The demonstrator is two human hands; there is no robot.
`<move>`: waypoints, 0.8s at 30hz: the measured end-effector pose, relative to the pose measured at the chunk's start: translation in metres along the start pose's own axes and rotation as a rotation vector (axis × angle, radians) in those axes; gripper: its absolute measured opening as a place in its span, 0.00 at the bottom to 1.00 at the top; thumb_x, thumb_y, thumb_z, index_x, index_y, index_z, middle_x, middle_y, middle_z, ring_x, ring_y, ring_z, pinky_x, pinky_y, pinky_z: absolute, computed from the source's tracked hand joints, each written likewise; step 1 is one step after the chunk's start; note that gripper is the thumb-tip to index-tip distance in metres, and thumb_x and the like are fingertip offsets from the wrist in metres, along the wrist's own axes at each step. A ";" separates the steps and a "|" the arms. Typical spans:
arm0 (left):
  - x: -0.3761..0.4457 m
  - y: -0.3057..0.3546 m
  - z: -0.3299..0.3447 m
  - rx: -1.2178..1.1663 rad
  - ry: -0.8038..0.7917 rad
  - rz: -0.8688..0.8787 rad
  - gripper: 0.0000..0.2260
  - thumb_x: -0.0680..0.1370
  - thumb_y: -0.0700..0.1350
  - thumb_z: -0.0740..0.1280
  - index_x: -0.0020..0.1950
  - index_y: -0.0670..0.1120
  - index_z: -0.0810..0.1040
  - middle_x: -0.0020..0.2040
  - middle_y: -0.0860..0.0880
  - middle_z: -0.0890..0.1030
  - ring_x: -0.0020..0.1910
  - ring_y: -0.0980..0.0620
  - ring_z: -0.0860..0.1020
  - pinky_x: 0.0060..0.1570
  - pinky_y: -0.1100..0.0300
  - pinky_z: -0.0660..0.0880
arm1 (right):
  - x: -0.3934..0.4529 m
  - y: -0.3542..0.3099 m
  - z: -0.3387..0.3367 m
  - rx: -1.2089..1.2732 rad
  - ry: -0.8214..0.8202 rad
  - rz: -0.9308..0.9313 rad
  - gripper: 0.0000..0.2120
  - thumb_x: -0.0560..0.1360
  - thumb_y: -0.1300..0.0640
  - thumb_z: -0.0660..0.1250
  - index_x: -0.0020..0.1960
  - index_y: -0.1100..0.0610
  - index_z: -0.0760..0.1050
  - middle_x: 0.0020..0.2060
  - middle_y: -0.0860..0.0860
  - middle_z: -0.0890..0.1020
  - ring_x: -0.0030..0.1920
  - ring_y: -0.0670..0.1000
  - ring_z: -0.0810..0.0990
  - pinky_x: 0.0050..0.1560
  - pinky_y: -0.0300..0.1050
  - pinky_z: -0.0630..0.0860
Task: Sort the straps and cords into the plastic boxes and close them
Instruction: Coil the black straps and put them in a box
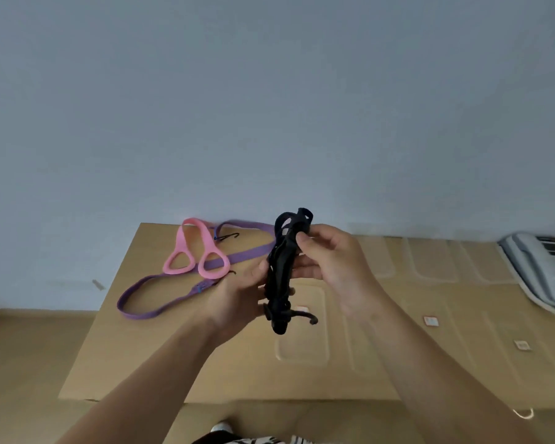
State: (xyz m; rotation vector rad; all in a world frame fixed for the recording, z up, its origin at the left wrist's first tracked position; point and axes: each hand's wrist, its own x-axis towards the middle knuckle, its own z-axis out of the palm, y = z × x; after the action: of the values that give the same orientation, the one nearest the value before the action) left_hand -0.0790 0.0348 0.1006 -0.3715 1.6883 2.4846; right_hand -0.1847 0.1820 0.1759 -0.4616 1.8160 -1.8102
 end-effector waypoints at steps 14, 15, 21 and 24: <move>0.028 -0.071 0.161 0.350 -0.154 -0.318 0.17 0.71 0.46 0.70 0.60 0.58 0.82 0.55 0.49 0.84 0.53 0.43 0.83 0.56 0.47 0.76 | -0.116 0.102 -0.166 -0.354 0.371 0.224 0.44 0.70 0.41 0.76 0.78 0.40 0.55 0.72 0.40 0.60 0.70 0.41 0.64 0.70 0.45 0.65; 0.030 -0.075 0.171 0.407 -0.179 -0.356 0.17 0.71 0.47 0.69 0.59 0.59 0.82 0.54 0.49 0.85 0.54 0.43 0.83 0.56 0.48 0.76 | -0.124 0.107 -0.179 -0.456 0.330 0.169 0.46 0.71 0.43 0.76 0.79 0.40 0.51 0.73 0.37 0.55 0.73 0.40 0.57 0.72 0.44 0.58; 0.051 -0.094 0.229 0.520 -0.181 -0.423 0.12 0.74 0.43 0.69 0.57 0.50 0.81 0.48 0.48 0.84 0.47 0.49 0.83 0.46 0.57 0.77 | -0.158 0.124 -0.243 -0.325 0.156 0.182 0.10 0.79 0.56 0.70 0.59 0.48 0.79 0.55 0.45 0.83 0.59 0.47 0.80 0.57 0.43 0.75; 0.067 -0.110 0.251 0.397 -0.008 -0.388 0.10 0.79 0.39 0.66 0.59 0.45 0.81 0.50 0.43 0.85 0.45 0.47 0.83 0.43 0.56 0.77 | -0.164 0.130 -0.264 -0.203 0.223 0.239 0.09 0.79 0.55 0.70 0.58 0.47 0.79 0.52 0.47 0.84 0.53 0.49 0.83 0.52 0.42 0.77</move>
State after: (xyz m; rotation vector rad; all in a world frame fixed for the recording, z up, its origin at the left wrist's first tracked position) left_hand -0.1527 0.3059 0.0719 -0.5754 1.8420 1.8317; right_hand -0.1916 0.4974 0.0580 -0.1101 2.1178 -1.5733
